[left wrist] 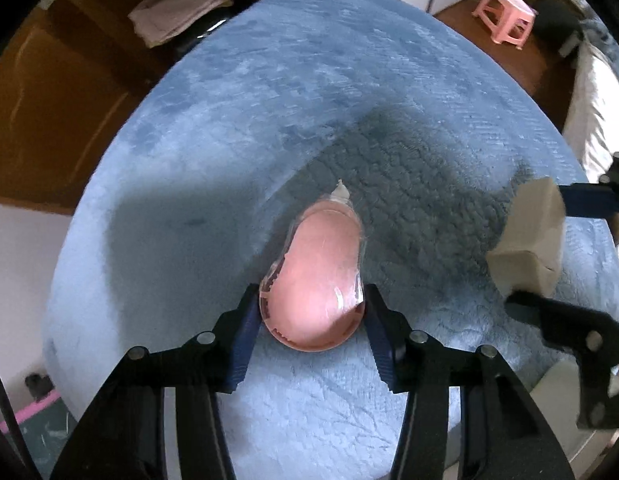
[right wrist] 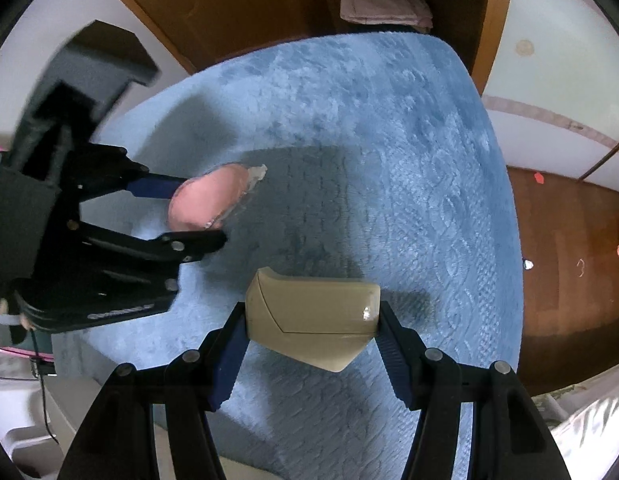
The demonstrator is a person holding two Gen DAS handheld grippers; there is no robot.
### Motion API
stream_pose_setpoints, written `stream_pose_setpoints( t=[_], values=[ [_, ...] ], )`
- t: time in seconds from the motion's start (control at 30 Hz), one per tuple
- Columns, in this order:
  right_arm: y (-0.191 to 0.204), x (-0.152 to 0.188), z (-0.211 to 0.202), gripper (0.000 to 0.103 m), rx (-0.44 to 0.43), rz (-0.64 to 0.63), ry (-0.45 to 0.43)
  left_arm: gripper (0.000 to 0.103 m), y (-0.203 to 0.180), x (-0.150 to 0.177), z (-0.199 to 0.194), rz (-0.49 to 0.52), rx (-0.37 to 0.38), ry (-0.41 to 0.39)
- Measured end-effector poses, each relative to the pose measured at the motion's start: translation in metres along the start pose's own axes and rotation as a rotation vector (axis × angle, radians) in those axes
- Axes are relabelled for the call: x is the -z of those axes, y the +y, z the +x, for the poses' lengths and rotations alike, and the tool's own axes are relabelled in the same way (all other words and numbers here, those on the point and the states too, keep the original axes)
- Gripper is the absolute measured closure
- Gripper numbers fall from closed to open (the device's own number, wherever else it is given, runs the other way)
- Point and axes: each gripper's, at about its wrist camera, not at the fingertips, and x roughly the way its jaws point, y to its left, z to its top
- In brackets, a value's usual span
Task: Organize rigid objects
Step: 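Carry the pink lid and beige base over the tray with both tools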
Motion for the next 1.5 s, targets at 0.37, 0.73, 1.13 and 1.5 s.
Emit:
stream_pose_setpoints(
  t=[0.37,0.73,1.13,1.5],
  values=[
    [0.04,0.02,-0.061,0.041,-0.027,-0.065,-0.094,0.05,0.005,0.068,-0.102,-0.2,-0.055,-0.108],
    [0.095,0.059,-0.137,0.041,-0.019,-0.166,-0.197,0.05,-0.015,0.158,-0.171,-0.395,-0.054,-0.23],
    [0.138,0.136,-0.17,0.041,0.042,-0.247,-0.255,0.05,-0.072,0.237,-0.18,-0.573,-0.113,-0.304],
    [0.133,0.186,-0.13,0.041,0.102,-0.2,-0.173,0.049,-0.089,0.276,-0.149,-0.695,-0.179,-0.284]
  ],
)
